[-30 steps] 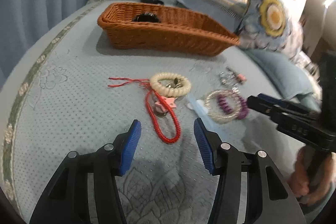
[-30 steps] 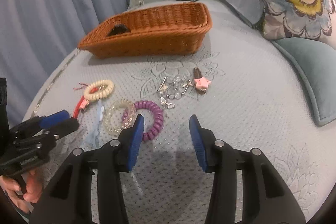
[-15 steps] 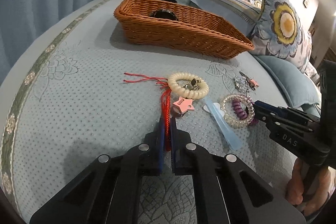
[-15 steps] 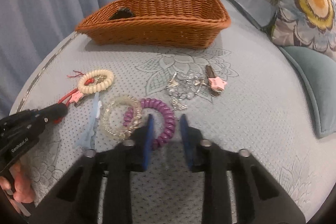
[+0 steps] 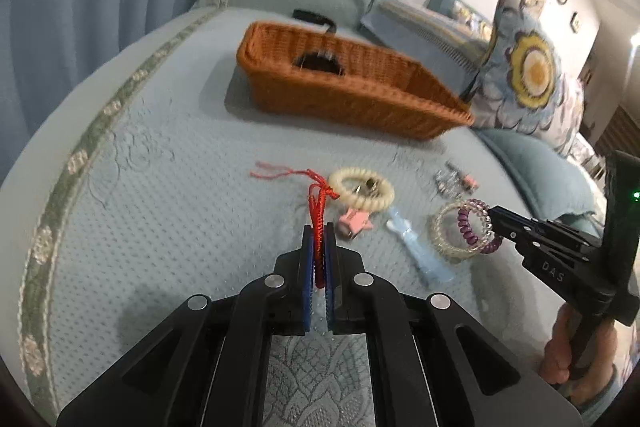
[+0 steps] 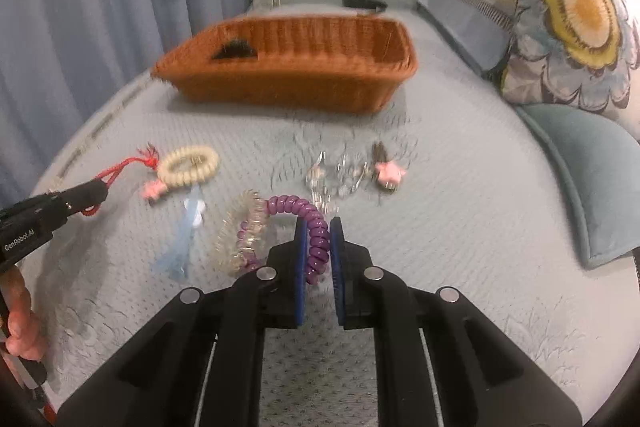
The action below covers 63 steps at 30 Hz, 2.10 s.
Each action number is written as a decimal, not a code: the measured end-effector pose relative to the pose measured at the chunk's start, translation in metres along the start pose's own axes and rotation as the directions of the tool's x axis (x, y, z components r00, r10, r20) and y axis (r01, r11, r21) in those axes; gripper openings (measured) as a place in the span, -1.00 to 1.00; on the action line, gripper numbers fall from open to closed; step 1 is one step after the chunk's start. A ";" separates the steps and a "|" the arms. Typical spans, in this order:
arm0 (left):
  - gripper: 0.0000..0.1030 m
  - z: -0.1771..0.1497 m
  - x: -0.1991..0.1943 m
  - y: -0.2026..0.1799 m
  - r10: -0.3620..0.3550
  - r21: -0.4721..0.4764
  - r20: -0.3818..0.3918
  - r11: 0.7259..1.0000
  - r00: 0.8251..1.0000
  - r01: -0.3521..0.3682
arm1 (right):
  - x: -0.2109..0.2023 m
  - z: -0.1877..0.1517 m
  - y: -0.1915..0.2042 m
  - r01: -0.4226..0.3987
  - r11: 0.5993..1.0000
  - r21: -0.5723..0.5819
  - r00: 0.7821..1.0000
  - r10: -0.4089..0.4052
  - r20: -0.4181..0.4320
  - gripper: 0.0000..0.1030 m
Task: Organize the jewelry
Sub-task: 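Grasp the red cord keychain with the left tool while the right tool grasps the purple coil hair tie, then carry the red keychain into the basket with the left tool while the right tool releases the purple tie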
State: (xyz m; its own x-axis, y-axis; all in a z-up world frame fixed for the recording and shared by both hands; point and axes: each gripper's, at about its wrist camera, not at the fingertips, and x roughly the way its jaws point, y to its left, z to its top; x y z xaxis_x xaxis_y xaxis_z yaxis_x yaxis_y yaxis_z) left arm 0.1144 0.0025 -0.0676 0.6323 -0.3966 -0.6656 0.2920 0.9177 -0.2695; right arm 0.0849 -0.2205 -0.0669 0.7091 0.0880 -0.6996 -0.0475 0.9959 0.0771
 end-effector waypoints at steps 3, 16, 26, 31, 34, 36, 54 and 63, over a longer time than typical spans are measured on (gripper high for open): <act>-0.95 0.003 -0.011 -0.003 -0.012 0.008 0.035 1.000 0.999 0.012 | -0.015 0.005 -0.002 -0.011 1.000 0.004 0.998 0.011 0.066 -0.82; -0.95 0.006 -0.027 -0.013 -0.076 0.032 0.097 0.997 0.992 0.073 | -0.040 0.011 -0.002 -0.051 0.999 -0.010 0.986 0.052 0.157 -0.82; -0.95 0.028 -0.044 -0.026 -0.118 0.068 0.171 0.992 0.978 0.108 | -0.048 0.027 -0.008 -0.055 0.998 0.021 0.976 0.049 0.213 -0.82; -0.95 0.068 -0.042 -0.031 -0.133 0.075 0.224 0.990 0.965 0.119 | -0.040 0.069 -0.013 -0.049 0.998 0.034 0.973 0.040 0.229 -0.82; -0.95 0.095 -0.028 -0.035 -0.147 0.072 0.238 0.988 0.960 0.134 | -0.029 0.095 -0.013 -0.022 0.999 0.023 0.973 0.016 0.232 -0.82; -0.95 0.110 -0.017 -0.038 -0.158 0.071 0.239 0.987 0.958 0.145 | -0.019 0.114 -0.015 -0.009 1.000 0.017 0.973 0.005 0.229 -0.82; -0.95 0.152 0.114 -0.052 -0.204 0.034 0.089 0.979 0.975 0.201 | 0.109 0.168 -0.035 0.037 0.999 0.029 0.999 -0.037 0.013 -0.82; -0.83 0.144 0.131 -0.051 -0.195 0.022 0.040 0.981 0.980 0.194 | 0.120 0.161 -0.033 0.026 1.000 0.000 1.000 -0.026 -0.006 -0.81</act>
State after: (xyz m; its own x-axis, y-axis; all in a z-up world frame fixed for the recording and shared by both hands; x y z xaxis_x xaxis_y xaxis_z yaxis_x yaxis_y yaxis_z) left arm 0.2857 -0.1000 -0.0402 0.5917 -0.5685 -0.5716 0.4249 0.8225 -0.3781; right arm 0.2848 -0.2462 -0.0392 0.7059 0.0625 -0.7056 -0.0295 0.9978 0.0589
